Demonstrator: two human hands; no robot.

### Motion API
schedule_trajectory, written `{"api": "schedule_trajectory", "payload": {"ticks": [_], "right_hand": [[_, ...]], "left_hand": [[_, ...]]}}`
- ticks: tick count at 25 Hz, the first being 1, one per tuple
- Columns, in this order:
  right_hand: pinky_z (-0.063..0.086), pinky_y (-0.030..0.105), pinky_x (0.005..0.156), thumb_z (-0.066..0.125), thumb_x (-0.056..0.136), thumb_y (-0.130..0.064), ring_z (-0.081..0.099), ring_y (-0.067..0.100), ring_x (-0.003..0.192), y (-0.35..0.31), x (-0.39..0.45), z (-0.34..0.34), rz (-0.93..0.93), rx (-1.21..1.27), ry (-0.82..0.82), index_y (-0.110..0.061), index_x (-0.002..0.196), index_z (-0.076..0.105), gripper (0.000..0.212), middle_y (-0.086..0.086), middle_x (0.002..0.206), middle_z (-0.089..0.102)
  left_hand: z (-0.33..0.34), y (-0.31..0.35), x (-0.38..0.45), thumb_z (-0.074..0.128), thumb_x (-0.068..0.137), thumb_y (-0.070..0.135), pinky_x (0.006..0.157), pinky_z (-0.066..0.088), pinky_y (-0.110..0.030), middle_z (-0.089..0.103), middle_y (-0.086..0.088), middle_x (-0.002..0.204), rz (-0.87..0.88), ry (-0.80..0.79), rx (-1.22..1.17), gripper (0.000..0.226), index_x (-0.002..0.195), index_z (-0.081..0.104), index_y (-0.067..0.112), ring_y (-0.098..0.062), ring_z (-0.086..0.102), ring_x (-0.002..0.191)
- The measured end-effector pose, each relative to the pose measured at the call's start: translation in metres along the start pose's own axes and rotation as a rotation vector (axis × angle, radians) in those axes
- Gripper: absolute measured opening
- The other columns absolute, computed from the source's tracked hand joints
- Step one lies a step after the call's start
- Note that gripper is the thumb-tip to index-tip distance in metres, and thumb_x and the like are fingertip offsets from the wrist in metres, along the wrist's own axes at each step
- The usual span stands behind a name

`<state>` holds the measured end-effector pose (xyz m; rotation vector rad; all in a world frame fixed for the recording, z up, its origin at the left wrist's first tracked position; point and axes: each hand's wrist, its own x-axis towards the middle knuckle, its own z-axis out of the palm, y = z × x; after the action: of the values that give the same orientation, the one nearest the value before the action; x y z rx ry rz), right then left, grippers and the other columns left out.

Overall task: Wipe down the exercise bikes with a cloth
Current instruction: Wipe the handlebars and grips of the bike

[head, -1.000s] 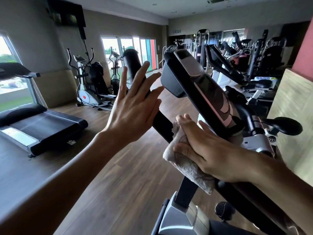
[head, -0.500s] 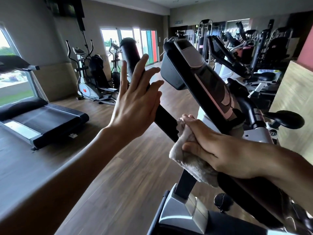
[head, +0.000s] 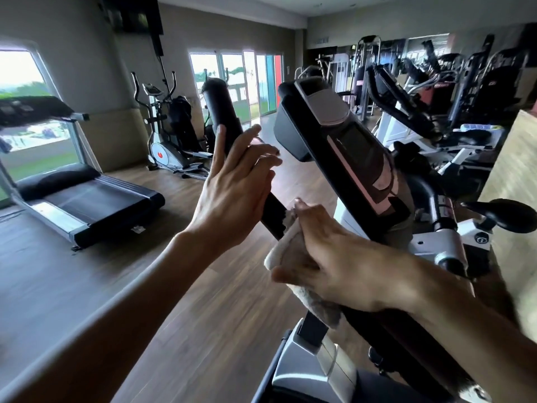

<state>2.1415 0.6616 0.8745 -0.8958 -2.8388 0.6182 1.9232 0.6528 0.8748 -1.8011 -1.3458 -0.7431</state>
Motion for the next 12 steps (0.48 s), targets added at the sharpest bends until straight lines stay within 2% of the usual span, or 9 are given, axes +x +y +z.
{"api": "schedule_trajectory", "payload": {"ticks": [1,3,6,8,10,12], "right_hand": [[0.023,0.029,0.122,0.055,0.088,-0.069,0.011,0.012,0.153,0.0,0.003,0.002,-0.021,0.036,0.035,-0.022,0.159,-0.014,0.11,-0.008,0.163,0.005],[0.033,0.028,0.115,0.065,0.091,-0.055,0.028,0.016,0.146,0.003,0.007,0.005,-0.08,0.094,0.094,-0.021,0.159,-0.004,0.103,-0.003,0.153,0.019],[0.032,0.014,0.103,0.068,0.096,-0.034,0.04,0.013,0.137,0.012,0.0,-0.005,-0.193,0.12,0.105,-0.017,0.153,0.021,0.075,-0.001,0.143,0.036],[0.032,0.003,0.096,0.068,0.096,-0.024,0.046,0.009,0.131,0.02,-0.01,-0.02,-0.254,0.115,0.163,-0.015,0.148,0.032,0.063,-0.002,0.139,0.047],[0.036,0.005,0.093,0.071,0.094,-0.021,0.052,0.005,0.123,0.031,-0.025,-0.037,-0.281,0.148,0.234,-0.018,0.149,0.034,0.066,-0.006,0.133,0.055],[0.036,0.01,0.094,0.074,0.091,-0.025,0.051,-0.004,0.11,0.046,-0.04,-0.051,-0.275,0.182,0.355,-0.019,0.151,0.031,0.075,-0.009,0.125,0.055]], "left_hand": [[-0.001,0.002,-0.001,0.046,0.104,0.015,0.127,-0.006,-0.049,0.065,-0.005,0.13,-0.007,-0.009,0.009,0.03,0.124,0.067,0.006,-0.033,0.036,0.148],[-0.004,0.004,0.0,0.046,0.104,0.016,0.127,-0.008,-0.047,0.065,-0.004,0.129,-0.023,-0.044,0.046,0.03,0.124,0.067,0.007,-0.031,0.036,0.148],[-0.011,0.011,-0.001,0.043,0.107,0.02,0.128,-0.004,-0.049,0.065,-0.001,0.128,-0.081,-0.119,0.092,0.028,0.119,0.066,0.011,-0.027,0.031,0.15],[-0.011,0.02,-0.007,0.036,0.109,0.025,0.128,-0.002,-0.046,0.065,-0.002,0.127,-0.11,-0.137,0.076,0.035,0.116,0.066,0.01,-0.026,0.029,0.151],[-0.009,0.033,-0.015,0.03,0.108,0.03,0.128,-0.001,-0.044,0.063,-0.003,0.132,-0.193,-0.141,-0.013,0.043,0.117,0.067,0.009,-0.025,0.025,0.153],[-0.004,0.046,-0.022,0.028,0.107,0.033,0.128,0.004,-0.05,0.061,-0.003,0.139,-0.284,-0.163,-0.092,0.047,0.118,0.069,0.011,-0.027,0.021,0.155]]}}
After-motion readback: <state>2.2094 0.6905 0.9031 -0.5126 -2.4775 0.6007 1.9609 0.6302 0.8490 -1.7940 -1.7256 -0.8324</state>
